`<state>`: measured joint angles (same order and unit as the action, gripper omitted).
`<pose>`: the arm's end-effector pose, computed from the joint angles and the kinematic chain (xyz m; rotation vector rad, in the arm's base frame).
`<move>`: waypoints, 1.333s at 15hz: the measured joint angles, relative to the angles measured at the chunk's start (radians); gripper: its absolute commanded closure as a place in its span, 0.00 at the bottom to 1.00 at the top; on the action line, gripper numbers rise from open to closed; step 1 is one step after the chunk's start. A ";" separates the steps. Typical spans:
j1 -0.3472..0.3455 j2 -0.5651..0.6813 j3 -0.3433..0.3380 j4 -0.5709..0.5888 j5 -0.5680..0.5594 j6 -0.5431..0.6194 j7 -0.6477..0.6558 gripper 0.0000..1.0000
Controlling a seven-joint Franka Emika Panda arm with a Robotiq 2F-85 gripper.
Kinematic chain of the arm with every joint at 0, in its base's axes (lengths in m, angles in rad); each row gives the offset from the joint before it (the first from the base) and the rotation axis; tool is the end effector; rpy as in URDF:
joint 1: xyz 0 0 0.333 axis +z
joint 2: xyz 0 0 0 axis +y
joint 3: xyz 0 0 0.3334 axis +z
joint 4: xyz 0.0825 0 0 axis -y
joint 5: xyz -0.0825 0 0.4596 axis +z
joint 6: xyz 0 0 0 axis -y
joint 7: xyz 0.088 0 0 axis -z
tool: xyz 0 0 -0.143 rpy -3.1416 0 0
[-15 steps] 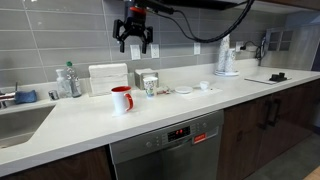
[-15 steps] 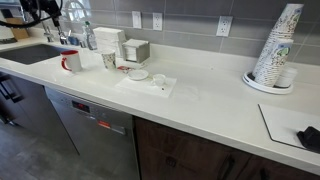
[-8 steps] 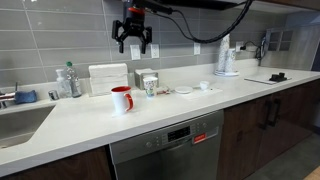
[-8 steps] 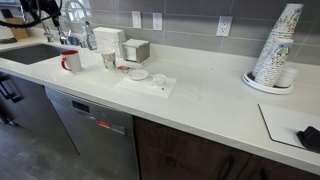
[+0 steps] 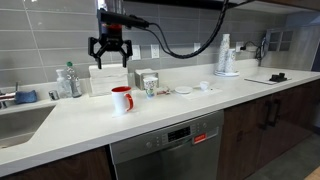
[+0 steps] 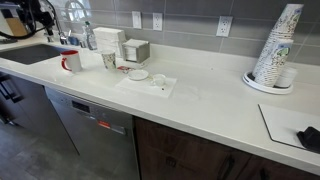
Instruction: Take the stuff out of the white cup
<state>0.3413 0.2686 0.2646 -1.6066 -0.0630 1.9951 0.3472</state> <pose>0.6156 0.4014 0.4481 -3.0415 -0.4090 -0.1699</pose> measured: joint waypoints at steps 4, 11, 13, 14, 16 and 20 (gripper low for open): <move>0.036 0.098 -0.011 0.059 -0.003 0.000 0.042 0.00; 0.090 0.203 -0.062 0.118 -0.078 0.001 0.080 0.00; 0.105 0.230 -0.076 0.148 -0.106 0.001 0.082 0.00; 0.111 0.243 -0.082 0.164 -0.116 0.001 0.082 0.00; 0.123 0.269 -0.094 0.196 -0.131 -0.001 0.082 0.00; 0.141 0.320 -0.112 0.254 -0.148 -0.023 0.081 0.30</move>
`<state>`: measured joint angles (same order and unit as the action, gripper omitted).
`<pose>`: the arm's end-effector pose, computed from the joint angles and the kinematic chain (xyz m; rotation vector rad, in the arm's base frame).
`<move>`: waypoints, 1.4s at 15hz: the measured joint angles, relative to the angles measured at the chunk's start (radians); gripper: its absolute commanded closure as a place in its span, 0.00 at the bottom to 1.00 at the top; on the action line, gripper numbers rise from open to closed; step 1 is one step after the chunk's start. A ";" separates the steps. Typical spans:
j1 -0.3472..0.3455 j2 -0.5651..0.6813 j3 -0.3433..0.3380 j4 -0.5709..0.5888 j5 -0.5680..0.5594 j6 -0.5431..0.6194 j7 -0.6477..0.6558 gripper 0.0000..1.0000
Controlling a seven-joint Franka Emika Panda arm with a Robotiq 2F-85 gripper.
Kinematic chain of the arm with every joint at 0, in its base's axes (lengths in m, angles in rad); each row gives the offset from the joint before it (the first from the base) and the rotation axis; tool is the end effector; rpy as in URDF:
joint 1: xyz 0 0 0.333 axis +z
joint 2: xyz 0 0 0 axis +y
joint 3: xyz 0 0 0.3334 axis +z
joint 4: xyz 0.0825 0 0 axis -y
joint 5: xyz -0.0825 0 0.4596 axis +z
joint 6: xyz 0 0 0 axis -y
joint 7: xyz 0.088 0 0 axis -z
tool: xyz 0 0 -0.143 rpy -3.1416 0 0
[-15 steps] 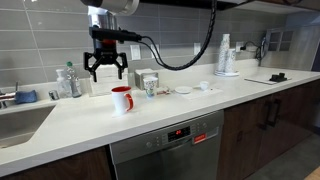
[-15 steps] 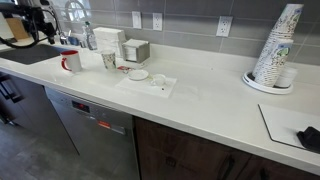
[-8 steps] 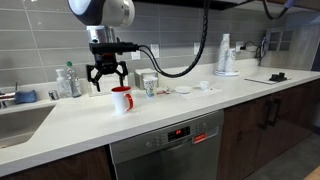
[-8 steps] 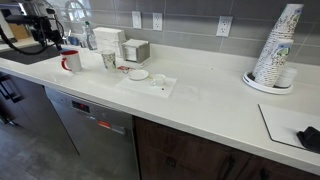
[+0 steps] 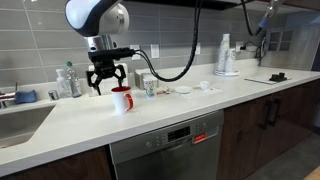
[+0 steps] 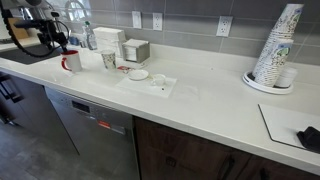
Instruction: Take the stuff out of the white cup
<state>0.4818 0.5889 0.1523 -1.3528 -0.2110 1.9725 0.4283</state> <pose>0.6725 0.4432 0.3391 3.0359 0.3936 0.1368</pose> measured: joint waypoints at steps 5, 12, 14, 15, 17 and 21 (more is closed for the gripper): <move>0.018 0.059 -0.011 0.071 -0.011 -0.056 -0.006 0.70; 0.037 0.090 -0.030 0.148 -0.029 -0.173 -0.016 1.00; 0.038 0.092 -0.031 0.150 -0.030 -0.194 -0.017 0.98; 0.038 0.092 -0.032 0.150 -0.030 -0.196 -0.018 0.98; 0.036 0.091 -0.033 0.150 -0.030 -0.196 -0.018 0.98; 0.015 0.072 -0.042 0.148 -0.028 -0.195 -0.018 0.98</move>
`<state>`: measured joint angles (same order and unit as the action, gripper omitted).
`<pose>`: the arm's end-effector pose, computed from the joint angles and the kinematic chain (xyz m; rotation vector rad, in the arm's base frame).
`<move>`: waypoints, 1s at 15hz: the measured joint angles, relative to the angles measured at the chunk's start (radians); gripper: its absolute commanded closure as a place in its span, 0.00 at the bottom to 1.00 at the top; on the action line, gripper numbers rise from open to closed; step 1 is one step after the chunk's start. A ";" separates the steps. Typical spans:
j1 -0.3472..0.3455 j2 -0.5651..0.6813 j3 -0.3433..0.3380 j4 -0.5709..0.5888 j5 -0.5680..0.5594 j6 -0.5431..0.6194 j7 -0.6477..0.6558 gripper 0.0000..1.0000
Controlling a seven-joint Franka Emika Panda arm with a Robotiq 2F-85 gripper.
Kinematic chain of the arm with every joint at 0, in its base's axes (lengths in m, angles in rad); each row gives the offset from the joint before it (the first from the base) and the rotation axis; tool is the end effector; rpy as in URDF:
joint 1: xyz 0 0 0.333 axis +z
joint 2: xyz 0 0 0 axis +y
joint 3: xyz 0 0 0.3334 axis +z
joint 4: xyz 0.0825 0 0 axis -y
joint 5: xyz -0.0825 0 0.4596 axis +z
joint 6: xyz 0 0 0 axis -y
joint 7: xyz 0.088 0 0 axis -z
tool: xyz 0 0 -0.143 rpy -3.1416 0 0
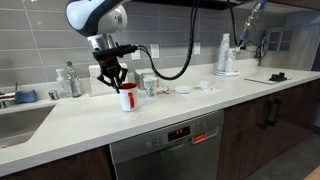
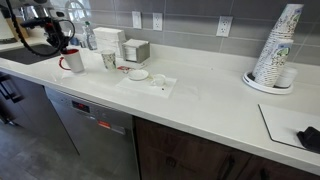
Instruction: Take the stuff out of the white cup
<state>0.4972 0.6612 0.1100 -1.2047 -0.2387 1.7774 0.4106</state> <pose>0.6917 0.4217 0.3442 2.9374 0.3474 0.0078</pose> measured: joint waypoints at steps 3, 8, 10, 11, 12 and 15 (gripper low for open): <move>-0.041 -0.048 0.002 -0.016 0.035 0.024 -0.007 0.98; -0.158 -0.183 0.037 -0.165 0.230 0.250 -0.114 0.98; -0.212 -0.236 0.056 -0.259 0.335 0.359 -0.195 0.98; -0.239 -0.260 0.068 -0.309 0.394 0.412 -0.245 0.98; -0.264 -0.280 0.083 -0.355 0.455 0.461 -0.298 0.98; -0.336 -0.333 0.138 -0.490 0.672 0.585 -0.494 0.98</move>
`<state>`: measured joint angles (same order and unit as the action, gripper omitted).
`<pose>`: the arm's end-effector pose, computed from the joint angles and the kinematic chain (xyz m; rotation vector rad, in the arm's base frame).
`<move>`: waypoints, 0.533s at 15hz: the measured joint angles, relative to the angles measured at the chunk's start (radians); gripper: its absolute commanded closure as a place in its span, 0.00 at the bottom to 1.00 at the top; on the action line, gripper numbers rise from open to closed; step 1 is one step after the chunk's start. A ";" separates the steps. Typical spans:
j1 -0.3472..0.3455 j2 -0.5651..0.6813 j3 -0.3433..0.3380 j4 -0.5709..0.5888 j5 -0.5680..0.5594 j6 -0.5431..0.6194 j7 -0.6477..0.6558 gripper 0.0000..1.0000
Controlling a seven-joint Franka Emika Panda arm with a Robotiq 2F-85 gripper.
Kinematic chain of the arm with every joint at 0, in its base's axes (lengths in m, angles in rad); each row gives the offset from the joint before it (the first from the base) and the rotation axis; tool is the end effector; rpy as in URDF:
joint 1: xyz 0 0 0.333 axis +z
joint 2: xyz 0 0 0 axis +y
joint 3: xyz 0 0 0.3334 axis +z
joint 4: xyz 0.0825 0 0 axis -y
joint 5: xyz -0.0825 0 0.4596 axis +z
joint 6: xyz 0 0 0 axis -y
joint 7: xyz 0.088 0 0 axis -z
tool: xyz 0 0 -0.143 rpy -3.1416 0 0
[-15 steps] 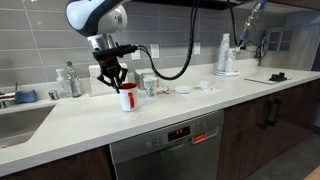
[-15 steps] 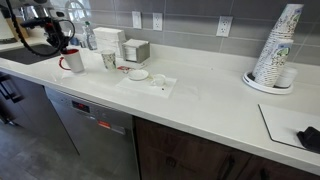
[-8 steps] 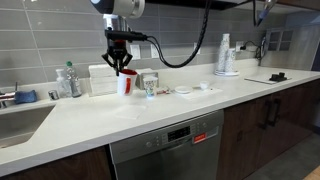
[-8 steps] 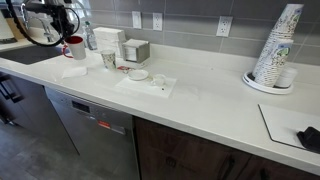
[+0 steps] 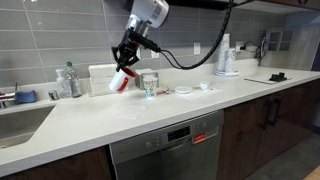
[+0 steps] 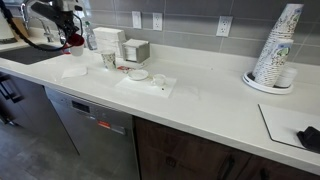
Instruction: Take the stuff out of the white cup
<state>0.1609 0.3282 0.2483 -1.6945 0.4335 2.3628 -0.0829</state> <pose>0.7031 0.3057 0.4015 -2.6264 -0.2717 -0.3548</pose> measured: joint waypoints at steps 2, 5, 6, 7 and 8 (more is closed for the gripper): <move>-0.058 -0.031 0.061 -0.074 0.160 0.047 -0.153 0.98; -0.167 -0.067 0.180 -0.146 0.391 0.056 -0.380 0.98; -0.204 -0.075 0.218 -0.164 0.466 0.055 -0.454 0.98; -0.242 -0.081 0.256 -0.180 0.540 0.050 -0.528 0.98; -0.284 -0.085 0.295 -0.195 0.619 0.045 -0.604 0.98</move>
<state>-0.1232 0.2432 0.5436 -1.8898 1.0523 2.4082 -0.6865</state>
